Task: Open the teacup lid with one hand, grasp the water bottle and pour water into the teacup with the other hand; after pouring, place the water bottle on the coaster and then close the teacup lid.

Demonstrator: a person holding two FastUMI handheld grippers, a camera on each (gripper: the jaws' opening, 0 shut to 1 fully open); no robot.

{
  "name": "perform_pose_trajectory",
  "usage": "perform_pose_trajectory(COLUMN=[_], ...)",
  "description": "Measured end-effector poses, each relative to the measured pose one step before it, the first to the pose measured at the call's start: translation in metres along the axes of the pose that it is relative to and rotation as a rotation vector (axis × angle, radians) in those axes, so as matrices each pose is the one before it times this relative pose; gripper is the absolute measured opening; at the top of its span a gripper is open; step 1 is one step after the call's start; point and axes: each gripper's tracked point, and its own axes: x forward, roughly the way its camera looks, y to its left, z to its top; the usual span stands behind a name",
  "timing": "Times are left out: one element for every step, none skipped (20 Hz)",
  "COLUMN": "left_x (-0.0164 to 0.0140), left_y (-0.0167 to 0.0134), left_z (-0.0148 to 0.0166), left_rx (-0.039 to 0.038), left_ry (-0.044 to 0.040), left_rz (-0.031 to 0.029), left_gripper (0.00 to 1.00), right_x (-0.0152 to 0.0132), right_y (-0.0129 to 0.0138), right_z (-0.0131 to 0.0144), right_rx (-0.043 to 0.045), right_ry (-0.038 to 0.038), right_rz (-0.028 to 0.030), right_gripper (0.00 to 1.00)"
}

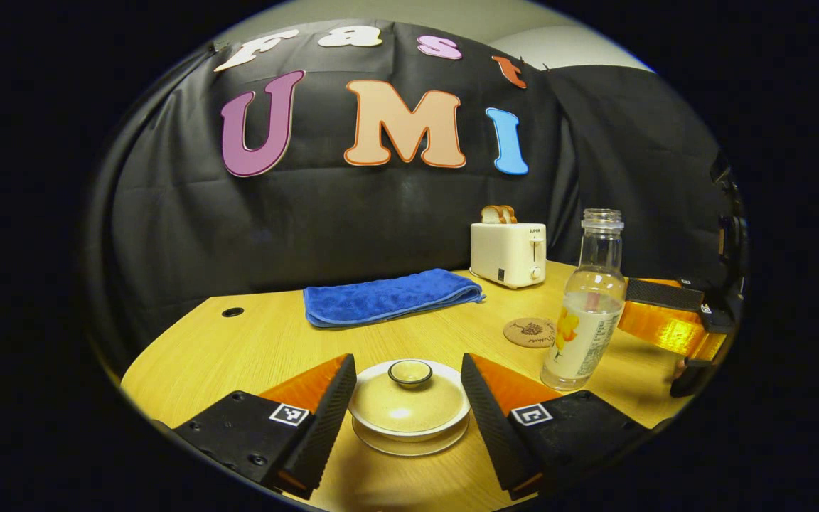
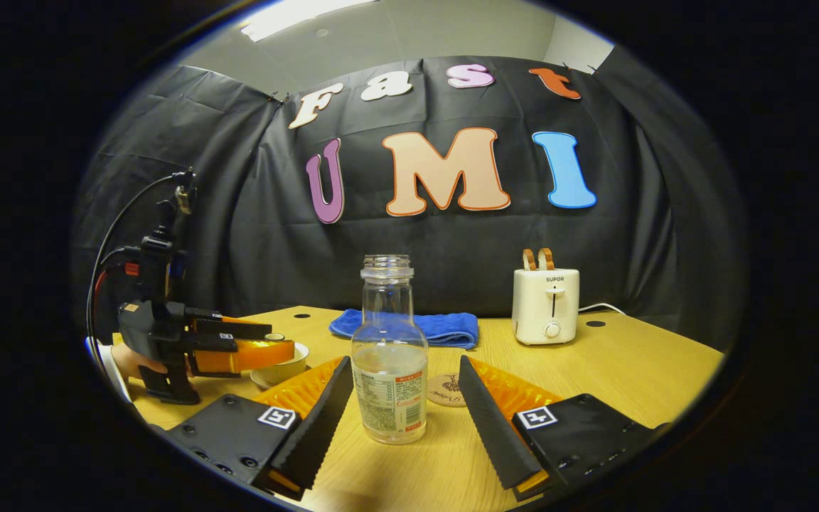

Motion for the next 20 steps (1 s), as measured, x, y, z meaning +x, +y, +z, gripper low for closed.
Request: perform_pose_trajectory(left_x=[0.00154,0.00188,0.00175,0.00068,-0.00008,0.00059,0.00092,0.00054,0.00080,0.00034,0.00034,-0.00054,-0.00005,0.00059,0.00036,-0.00148,-0.00069,-0.00149,-0.00099,-0.00064], left_y=[0.00065,-0.00119,-0.00019,0.00124,0.00068,0.00030,0.00094,0.00052,0.00019,-0.00045,-0.00171,-0.00049,-0.00073,0.00032,0.00037,0.00183,0.00157,0.00262,0.00173,0.00058], left_z=[0.00079,-0.00156,-0.00171,-0.00069,0.00066,0.00079,0.00084,0.00056,0.00102,0.00065,0.00036,-0.00072,0.00081,-0.00050,0.00035,-0.00041,0.00176,0.00011,0.00114,0.00105], left_rx=[0.00296,0.00307,0.00378,0.00463,0.00401,0.00157,0.00140,0.00098,0.00102,0.00045,0.00125,0.00172,0.00335,0.00260,0.00143,-0.00118,-0.00234,-0.00332,-0.00343,-0.00393], left_ry=[-0.00020,0.00566,0.01144,0.00562,0.00252,-0.00319,-0.00365,-0.00452,-0.00415,-0.00407,-0.00254,-0.00152,-0.00212,0.00096,0.00168,-0.00237,-0.00572,-0.00489,-0.00668,-0.00830], left_rz=[-0.00092,-0.00349,0.00039,0.00416,0.00306,-0.00089,-0.00033,0.00050,-0.00035,-0.00297,-0.00624,-0.00548,-0.00345,0.00127,0.00177,0.00555,0.00878,0.00990,0.00727,0.00479], left_gripper=[0.85,0.78,0.75,0.67,0.66,0.63,0.61,0.58,0.55,0.47,0.42,0.36,0.35,0.31,0.31,0.31,0.30,0.28,0.28,0.27], right_x=[-0.00028,-0.00003,-0.00011,0.00018,-0.00011,0.00036,-0.00004,-0.00012,0.00017,0.00002,0.00001,-0.00019,0.00005,-0.00019,0.00014,0.00005,-0.00012,0.00047,0.00067,0.00092], right_y=[-0.00007,-0.00054,0.00032,-0.00018,0.00012,0.00020,-0.00018,-0.00022,0.00003,-0.00031,0.00075,-0.00058,0.00012,0.00030,-0.00029,0.00027,0.00089,0.00042,0.00106,0.00278], right_z=[-0.00040,0.00035,-0.00061,0.00027,-0.00012,0.00007,-0.00059,0.00073,-0.00068,0.00033,-0.00042,0.00066,-0.00080,-0.00008,0.00015,0.00042,-0.00021,-0.00088,0.00002,-0.00011], right_rx=[0.00003,0.00004,-0.00009,0.00002,0.00005,-0.00002,-0.00009,0.00005,-0.00004,0.00003,-0.00022,0.00019,-0.00017,0.00001,-0.00002,0.00051,-0.00040,0.00024,0.00094,-0.00020], right_ry=[0.00019,-0.00011,-0.00001,-0.00013,-0.00023,0.00003,-0.00030,-0.00007,-0.00015,0.00005,-0.00017,0.00004,-0.00019,-0.00001,-0.00010,0.00003,0.00031,0.00156,0.00227,0.00107], right_rz=[0.00055,0.00006,-0.00009,-0.00003,0.00018,0.00017,0.00002,-0.00006,0.00002,-0.00008,0.00005,-0.00001,0.00015,-0.00004,0.00027,0.00228,0.00247,0.00044,0.00820,0.01307], right_gripper=[0.98,0.96,0.96,0.96,0.96,0.96,0.94,0.94,0.96,0.96,0.96,0.96,0.96,0.96,0.96,0.96,0.98,0.98,0.98,0.98])
